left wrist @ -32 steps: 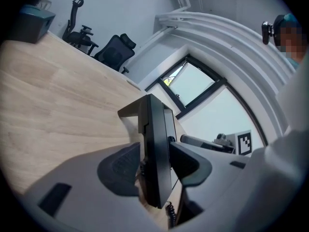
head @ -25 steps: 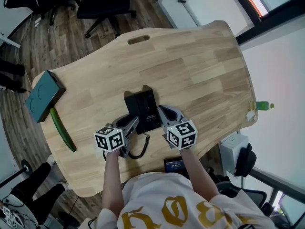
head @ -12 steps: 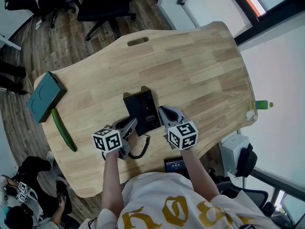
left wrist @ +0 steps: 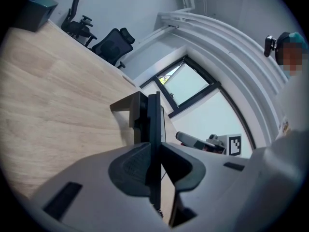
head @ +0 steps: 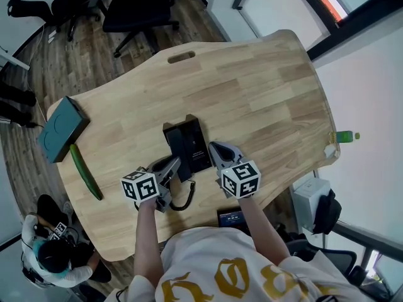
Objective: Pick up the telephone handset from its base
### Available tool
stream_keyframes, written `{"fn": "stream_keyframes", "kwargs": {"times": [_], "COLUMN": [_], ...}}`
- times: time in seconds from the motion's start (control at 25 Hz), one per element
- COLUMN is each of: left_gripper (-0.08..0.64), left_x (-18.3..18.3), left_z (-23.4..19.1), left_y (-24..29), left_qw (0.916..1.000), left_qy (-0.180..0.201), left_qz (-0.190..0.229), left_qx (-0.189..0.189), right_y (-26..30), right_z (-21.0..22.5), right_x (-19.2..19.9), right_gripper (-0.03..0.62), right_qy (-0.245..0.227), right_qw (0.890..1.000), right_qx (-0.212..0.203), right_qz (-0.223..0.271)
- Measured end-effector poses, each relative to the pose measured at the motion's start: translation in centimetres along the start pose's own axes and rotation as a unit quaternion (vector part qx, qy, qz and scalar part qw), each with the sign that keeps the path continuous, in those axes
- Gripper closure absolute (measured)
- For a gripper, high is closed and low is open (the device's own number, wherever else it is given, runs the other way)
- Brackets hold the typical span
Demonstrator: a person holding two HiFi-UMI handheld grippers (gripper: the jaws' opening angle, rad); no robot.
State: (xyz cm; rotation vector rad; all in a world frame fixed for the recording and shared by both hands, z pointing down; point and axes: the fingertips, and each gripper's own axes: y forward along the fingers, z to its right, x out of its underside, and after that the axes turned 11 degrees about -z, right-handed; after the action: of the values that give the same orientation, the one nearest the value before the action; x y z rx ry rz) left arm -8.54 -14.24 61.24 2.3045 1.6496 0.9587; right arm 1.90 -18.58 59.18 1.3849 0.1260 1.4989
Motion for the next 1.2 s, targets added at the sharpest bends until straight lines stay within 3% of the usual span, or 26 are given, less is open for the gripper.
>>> {"fn": "stream_keyframes", "kwargs": {"times": [0.48, 1.2], "left_gripper": [0.488, 0.489], "left_x": [-0.6, -0.9], "left_z": [1.7, 5.3], "left_y": [-0.6, -3.2], "left_qw": [0.9981, 0.9937], "left_qy": [-0.027, -0.01], "left_qz": [0.033, 0.079], "left_qx": [0.043, 0.078], "right_y": [-1.1, -4.5], "right_z": [-0.4, -2.7], "right_x": [-0.3, -0.7], "right_gripper": [0.588, 0.588], "right_qy": [-0.002, -0.019], "right_qw": [1.0, 0.999], "right_qx": [0.003, 0.011], "right_qz": [0.011, 0.044]}}
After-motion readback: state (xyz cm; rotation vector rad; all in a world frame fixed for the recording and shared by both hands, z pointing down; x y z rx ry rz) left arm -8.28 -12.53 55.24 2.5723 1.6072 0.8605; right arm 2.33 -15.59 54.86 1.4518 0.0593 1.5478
